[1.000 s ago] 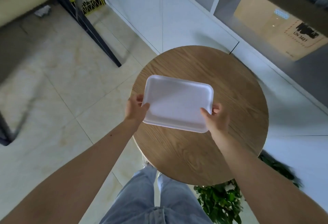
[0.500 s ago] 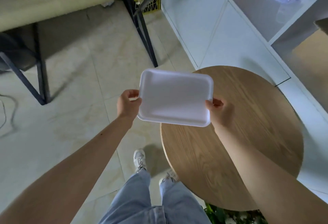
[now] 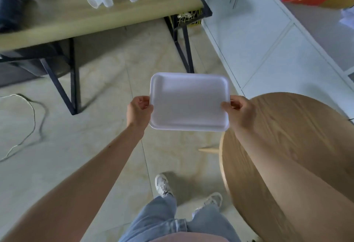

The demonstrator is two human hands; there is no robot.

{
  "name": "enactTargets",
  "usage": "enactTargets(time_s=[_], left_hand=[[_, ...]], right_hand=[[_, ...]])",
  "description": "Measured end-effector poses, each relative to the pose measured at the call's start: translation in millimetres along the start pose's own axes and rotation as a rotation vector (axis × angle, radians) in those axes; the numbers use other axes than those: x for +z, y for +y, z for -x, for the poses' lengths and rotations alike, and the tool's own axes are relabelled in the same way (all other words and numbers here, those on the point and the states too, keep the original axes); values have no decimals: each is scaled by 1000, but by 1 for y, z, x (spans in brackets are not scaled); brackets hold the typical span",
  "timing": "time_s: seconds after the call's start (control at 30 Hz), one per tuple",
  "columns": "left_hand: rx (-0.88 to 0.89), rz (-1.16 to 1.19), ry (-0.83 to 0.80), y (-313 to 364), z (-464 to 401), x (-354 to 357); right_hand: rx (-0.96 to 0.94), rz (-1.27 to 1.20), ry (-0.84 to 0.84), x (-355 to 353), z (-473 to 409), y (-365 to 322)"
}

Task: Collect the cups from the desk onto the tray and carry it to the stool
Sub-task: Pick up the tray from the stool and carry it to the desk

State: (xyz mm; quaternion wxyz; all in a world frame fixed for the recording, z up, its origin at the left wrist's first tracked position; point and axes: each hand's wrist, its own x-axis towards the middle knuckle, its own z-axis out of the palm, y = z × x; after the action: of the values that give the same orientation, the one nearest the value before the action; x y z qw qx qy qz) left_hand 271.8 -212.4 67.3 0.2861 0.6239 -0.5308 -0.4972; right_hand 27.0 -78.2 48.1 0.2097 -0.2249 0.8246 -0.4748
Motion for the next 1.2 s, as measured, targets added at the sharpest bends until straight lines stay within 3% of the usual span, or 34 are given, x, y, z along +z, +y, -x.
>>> enactTargets(time_s=[0.43,0.93,1.2], left_hand=[[-32,49,65,10,-90,-91],[-67,107,236,64,-202,-96],[-114,117,246,75,-252,-100]], right_hand=[[-62,23,-38,114,-16,-87],[-128,16,-126,211,-135,-163],[-133,55,-146,253,-175,-185]])
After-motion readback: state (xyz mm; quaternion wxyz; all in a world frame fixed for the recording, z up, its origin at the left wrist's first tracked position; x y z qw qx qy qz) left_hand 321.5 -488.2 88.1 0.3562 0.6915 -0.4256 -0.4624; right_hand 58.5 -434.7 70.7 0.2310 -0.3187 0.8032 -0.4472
